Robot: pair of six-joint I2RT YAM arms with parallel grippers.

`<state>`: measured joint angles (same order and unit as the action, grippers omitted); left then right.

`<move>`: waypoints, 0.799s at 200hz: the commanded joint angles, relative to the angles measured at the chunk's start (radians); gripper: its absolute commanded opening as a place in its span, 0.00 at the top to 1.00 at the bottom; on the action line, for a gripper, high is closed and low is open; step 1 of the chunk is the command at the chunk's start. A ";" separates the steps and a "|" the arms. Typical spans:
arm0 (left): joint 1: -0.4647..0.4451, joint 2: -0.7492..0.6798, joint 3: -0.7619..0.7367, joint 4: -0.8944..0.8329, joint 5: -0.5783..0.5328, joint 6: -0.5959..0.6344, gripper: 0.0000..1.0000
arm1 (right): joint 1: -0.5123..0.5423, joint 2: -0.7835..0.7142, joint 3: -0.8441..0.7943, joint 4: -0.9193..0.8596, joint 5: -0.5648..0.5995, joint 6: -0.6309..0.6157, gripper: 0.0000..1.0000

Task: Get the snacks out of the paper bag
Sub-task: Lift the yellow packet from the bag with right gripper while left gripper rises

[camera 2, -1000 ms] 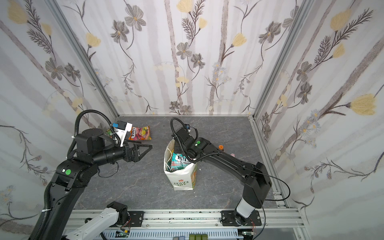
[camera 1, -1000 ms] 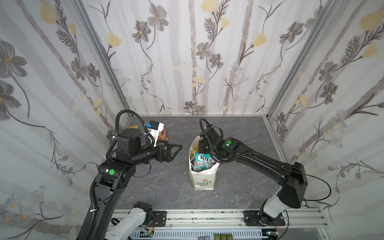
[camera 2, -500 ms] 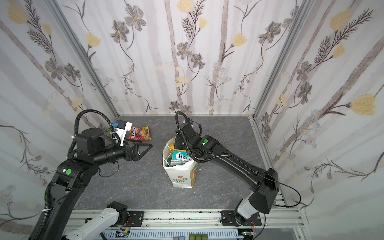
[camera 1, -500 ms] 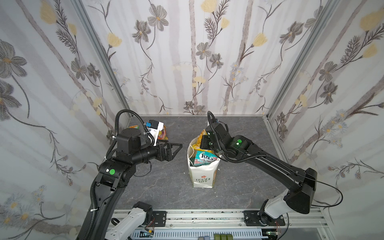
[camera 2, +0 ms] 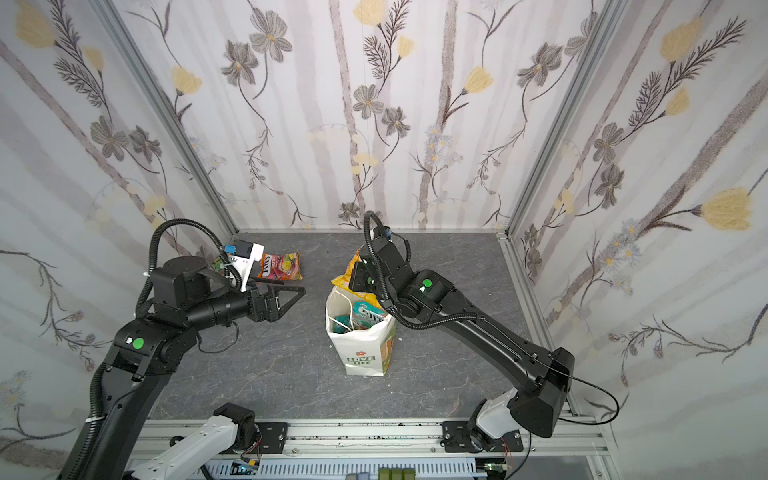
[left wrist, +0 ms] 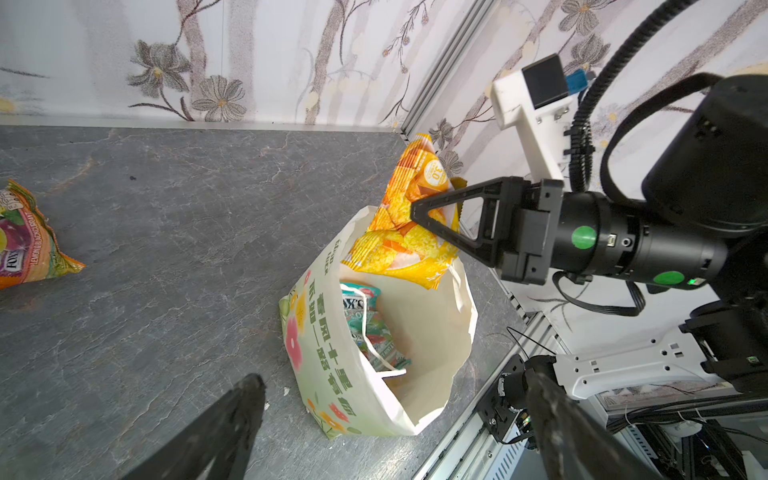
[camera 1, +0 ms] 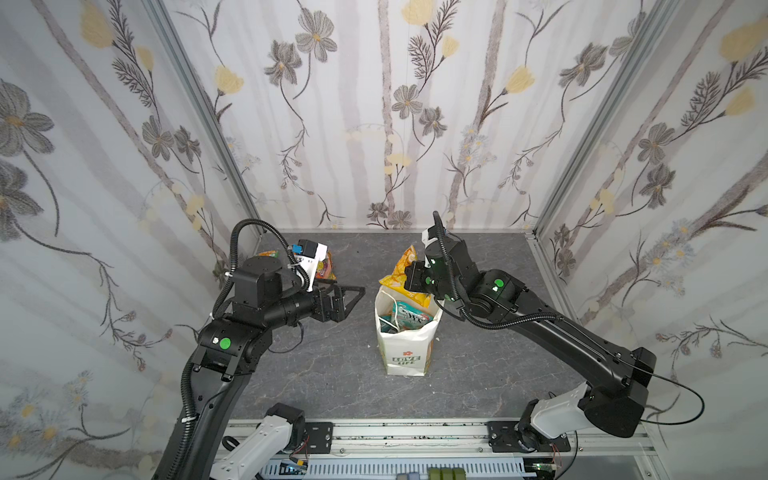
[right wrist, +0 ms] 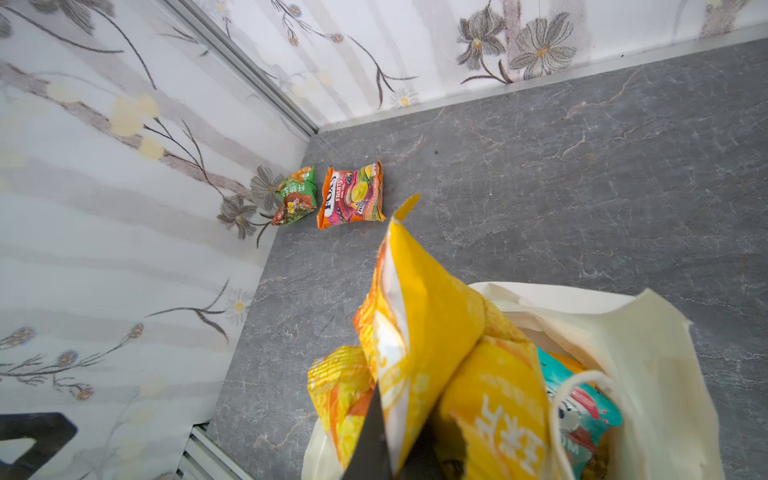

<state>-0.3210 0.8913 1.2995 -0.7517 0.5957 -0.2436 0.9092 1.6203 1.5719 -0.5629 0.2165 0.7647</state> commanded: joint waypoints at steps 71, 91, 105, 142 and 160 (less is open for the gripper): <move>0.000 0.017 0.053 0.155 0.022 -0.100 0.00 | 0.000 -0.086 0.088 0.227 0.033 -0.010 1.00; 0.000 0.024 0.042 0.271 0.038 -0.183 0.00 | 0.000 -0.097 0.101 0.303 0.005 0.009 1.00; 0.000 0.034 0.027 0.383 0.049 -0.262 0.00 | -0.001 -0.101 0.103 0.362 -0.024 0.029 1.00; 0.000 0.076 -0.029 0.736 0.067 -0.510 0.00 | 0.000 -0.102 0.103 0.487 -0.084 0.097 1.00; 0.000 0.097 -0.054 0.861 0.072 -0.598 0.00 | 0.000 -0.096 0.103 0.525 -0.106 0.126 1.00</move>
<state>-0.3210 0.9714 1.2682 -0.1917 0.6445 -0.6533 0.9085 1.5188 1.6661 -0.1677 0.1616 0.8322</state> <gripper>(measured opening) 0.997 0.049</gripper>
